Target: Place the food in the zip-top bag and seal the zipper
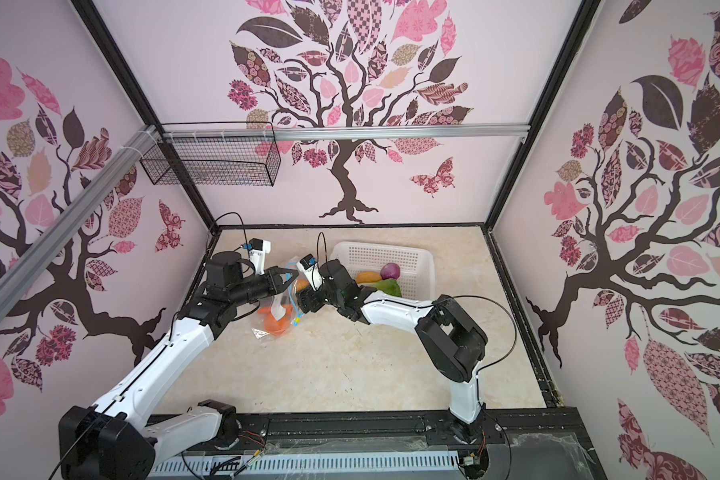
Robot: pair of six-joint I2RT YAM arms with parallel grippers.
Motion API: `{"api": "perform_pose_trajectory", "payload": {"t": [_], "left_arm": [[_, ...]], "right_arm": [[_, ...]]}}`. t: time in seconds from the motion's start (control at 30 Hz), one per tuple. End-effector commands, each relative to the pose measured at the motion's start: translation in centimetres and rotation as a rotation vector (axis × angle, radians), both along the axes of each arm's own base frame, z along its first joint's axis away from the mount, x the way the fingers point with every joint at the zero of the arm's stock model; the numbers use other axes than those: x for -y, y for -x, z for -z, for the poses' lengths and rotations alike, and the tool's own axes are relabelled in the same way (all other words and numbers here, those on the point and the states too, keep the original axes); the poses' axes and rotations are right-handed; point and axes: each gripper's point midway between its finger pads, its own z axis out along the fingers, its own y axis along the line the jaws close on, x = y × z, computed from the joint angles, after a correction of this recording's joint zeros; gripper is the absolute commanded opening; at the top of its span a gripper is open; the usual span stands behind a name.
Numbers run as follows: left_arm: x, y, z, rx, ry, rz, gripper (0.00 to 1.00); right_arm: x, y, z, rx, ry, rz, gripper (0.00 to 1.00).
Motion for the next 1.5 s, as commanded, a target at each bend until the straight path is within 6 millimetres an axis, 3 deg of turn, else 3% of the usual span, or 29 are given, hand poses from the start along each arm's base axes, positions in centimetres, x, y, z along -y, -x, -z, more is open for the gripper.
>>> {"api": "perform_pose_trajectory", "payload": {"t": [0.0, 0.1, 0.33, 0.57, 0.73, 0.93, 1.13, 1.47], "left_arm": [[-0.2, 0.0, -0.6, 0.037, -0.004, -0.008, 0.0], [-0.4, 0.0, -0.7, 0.04, -0.005, -0.016, 0.0], [-1.0, -0.2, -1.0, 0.051, -0.007, -0.036, 0.0], [-2.1, -0.4, -1.5, 0.062, -0.008, -0.072, 0.0], [-2.4, -0.6, -1.4, 0.065, -0.017, -0.084, 0.0], [-2.7, -0.8, -1.0, 0.062, -0.039, -0.098, 0.0], [-2.7, -1.1, -0.1, 0.039, -0.049, -0.101, 0.0], [-2.7, -1.2, 0.1, 0.033, -0.052, -0.102, 0.0]], "right_arm": [[-0.2, 0.2, -0.8, 0.019, -0.002, -0.013, 0.85], [0.0, 0.6, -1.9, 0.027, -0.023, -0.022, 0.9], [1.2, 1.4, -4.6, 0.073, -0.049, -0.018, 0.9], [5.2, 1.8, -6.1, 0.168, 0.072, 0.064, 0.91], [9.6, 1.5, -4.7, 0.178, 0.246, 0.192, 0.92], [14.3, 2.8, -0.8, 0.112, 0.436, 0.275, 0.9], [16.6, 4.1, 2.1, 0.062, 0.527, 0.291, 0.87], [17.3, 1.0, 3.5, 0.049, 0.556, 0.328, 0.8]]}}
